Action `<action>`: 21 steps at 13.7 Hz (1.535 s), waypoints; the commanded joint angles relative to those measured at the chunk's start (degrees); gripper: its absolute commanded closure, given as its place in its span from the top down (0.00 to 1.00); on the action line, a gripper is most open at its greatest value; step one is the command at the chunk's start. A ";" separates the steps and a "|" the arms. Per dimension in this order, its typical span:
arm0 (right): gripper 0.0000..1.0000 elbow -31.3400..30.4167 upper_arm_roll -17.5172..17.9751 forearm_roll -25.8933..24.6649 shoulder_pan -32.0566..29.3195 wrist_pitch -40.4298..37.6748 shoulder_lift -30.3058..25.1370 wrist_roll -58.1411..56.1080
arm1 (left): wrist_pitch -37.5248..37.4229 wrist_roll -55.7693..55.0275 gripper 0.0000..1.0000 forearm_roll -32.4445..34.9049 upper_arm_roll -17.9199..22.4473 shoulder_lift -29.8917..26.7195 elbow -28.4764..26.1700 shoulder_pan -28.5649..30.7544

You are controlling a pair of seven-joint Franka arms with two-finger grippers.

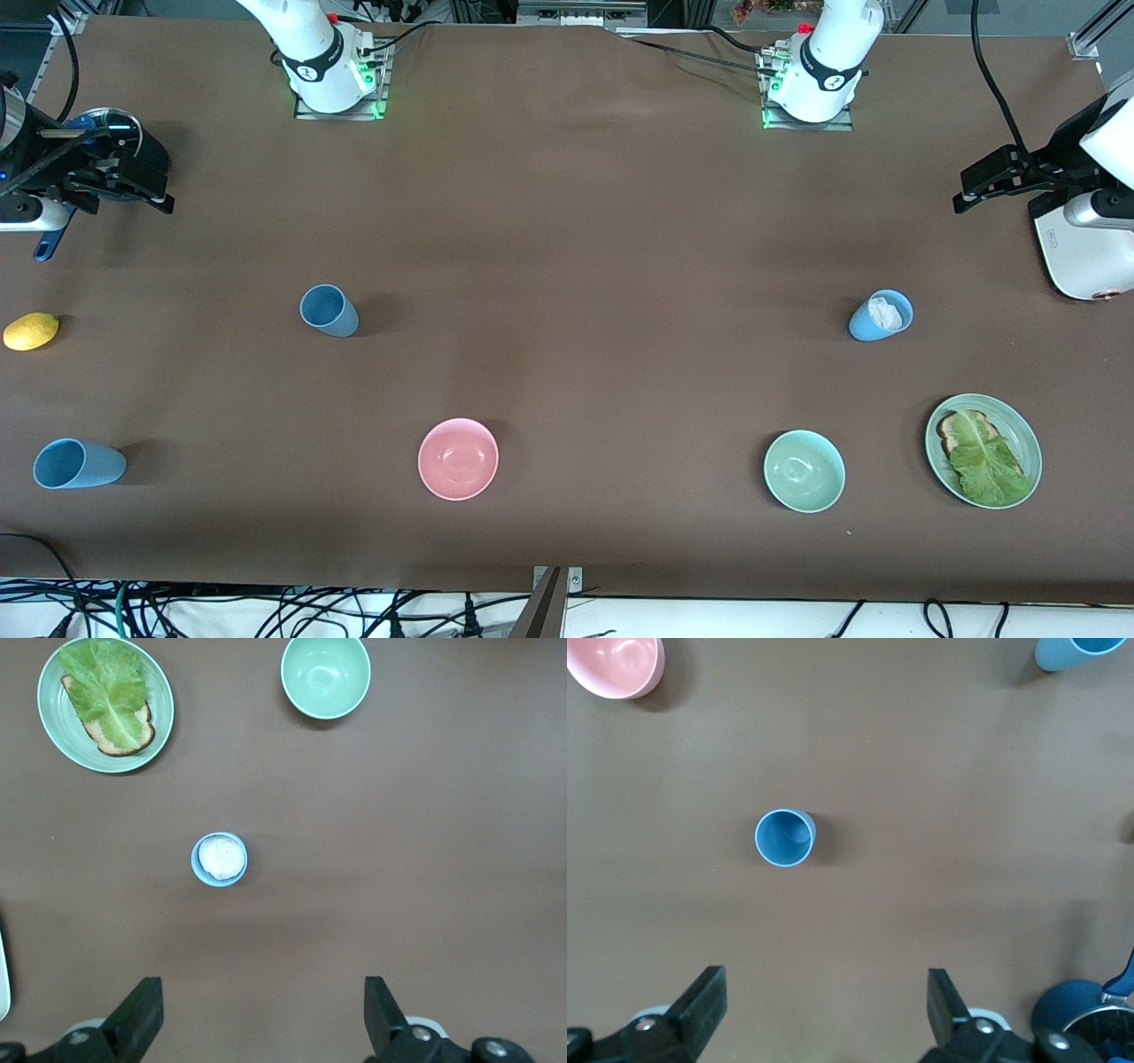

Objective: Stack blue cups with both arms

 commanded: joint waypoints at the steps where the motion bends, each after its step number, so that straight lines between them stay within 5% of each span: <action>1: 1.00 1.33 0.20 -0.03 -0.44 -1.51 0.30 -0.28 | -0.59 -0.10 1.00 1.01 -0.23 0.09 0.73 0.01; 15: 1.00 1.33 0.20 -0.03 -0.44 -1.43 0.30 -0.28 | -0.50 -0.62 1.00 0.92 -0.23 0.53 0.91 0.01; 21: 1.00 1.33 0.20 0.15 -0.44 -1.60 0.30 -0.28 | 0.64 -0.71 1.00 -0.05 -0.14 11.32 3.28 -0.16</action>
